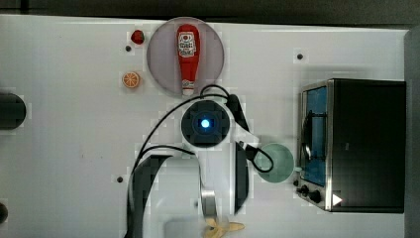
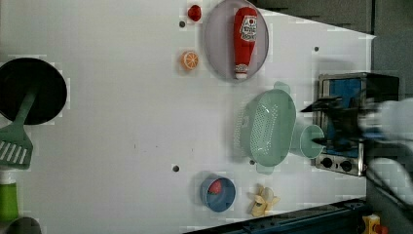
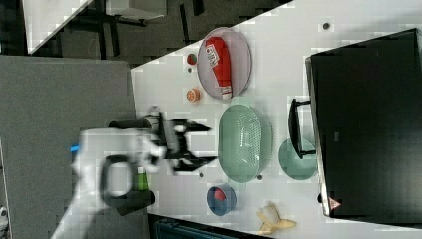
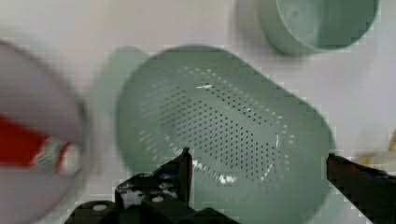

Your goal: Drag strainer left to right.

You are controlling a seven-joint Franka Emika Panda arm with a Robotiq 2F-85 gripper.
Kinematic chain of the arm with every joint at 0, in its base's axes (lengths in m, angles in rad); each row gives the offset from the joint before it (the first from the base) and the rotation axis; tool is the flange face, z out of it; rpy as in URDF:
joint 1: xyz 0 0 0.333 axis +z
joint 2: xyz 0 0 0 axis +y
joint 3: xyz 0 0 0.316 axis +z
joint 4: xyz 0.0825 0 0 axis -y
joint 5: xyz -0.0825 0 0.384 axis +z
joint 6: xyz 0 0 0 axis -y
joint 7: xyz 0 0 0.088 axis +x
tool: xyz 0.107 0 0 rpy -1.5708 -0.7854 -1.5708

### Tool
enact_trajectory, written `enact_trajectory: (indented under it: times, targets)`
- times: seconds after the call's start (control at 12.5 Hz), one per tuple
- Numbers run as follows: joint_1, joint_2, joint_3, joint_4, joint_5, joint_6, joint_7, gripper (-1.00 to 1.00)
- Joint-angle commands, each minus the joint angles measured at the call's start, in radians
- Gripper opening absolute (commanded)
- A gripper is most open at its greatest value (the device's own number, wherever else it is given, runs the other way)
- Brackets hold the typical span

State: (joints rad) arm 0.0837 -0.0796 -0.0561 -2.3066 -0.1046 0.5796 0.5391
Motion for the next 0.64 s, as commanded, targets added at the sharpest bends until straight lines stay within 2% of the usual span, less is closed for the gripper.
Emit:
enact_trajectory:
  times: [0.08, 0.32, 0.64]
  targets:
    - [-0.003, -0.152, -0.022, 0.155, 0.070, -0.219, -0.268, 1.00]
    - [-0.004, -0.222, -0.026, 0.278, 0.078, -0.438, -0.526, 1.00]
    - [-0.005, -0.215, -0.045, 0.376, 0.066, -0.474, -0.603, 1.00]
